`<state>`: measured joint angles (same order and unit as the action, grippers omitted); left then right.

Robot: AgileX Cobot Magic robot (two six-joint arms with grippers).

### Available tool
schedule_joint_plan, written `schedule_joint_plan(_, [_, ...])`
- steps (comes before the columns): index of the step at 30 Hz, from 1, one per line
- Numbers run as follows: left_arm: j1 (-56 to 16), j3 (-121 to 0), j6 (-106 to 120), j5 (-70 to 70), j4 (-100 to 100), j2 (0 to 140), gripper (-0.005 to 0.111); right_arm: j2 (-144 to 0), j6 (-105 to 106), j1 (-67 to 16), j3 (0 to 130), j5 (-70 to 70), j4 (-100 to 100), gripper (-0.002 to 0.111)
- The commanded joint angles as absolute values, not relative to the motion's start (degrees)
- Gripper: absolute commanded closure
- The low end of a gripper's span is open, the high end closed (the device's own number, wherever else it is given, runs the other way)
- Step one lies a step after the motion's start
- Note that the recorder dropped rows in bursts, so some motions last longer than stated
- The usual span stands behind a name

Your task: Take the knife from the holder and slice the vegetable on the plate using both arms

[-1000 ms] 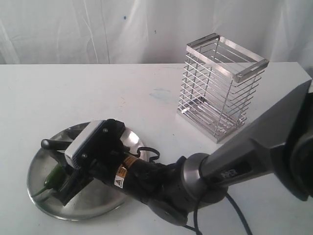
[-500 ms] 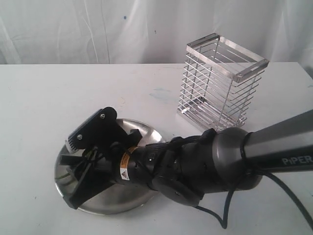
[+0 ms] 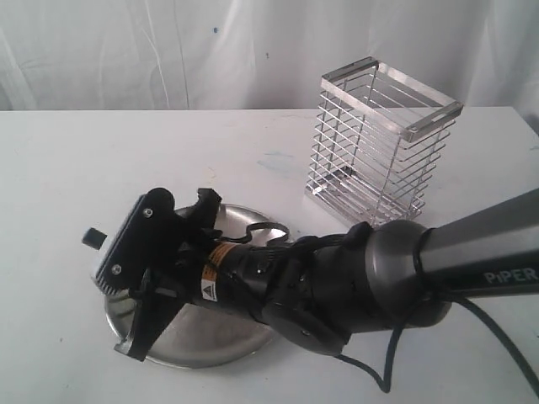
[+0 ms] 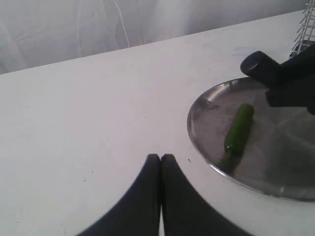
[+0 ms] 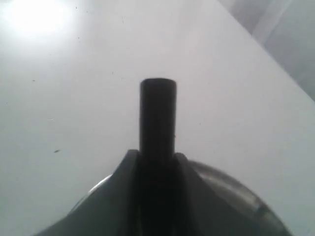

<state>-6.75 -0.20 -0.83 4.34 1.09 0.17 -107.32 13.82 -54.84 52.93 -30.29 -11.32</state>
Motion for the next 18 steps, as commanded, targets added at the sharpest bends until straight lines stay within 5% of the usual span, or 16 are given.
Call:
schedule_joint_plan(1, [-7.1,0.0,-1.2,4.31,0.99,0.0,0.107,-106.57,36.72,-54.84,52.63,-36.57,-11.2,0.108])
schedule_joint_plan(14, [-7.1,0.0,-1.2,4.31,0.99,0.0,0.107,-104.46,86.06,-54.16,52.63,-22.17,-18.53,0.108])
schedule_joint_plan(18, [-7.1,0.0,-1.2,4.31,0.99,0.0,0.107,-107.35,87.19,-53.57,52.63,-22.29,-16.83,0.108])
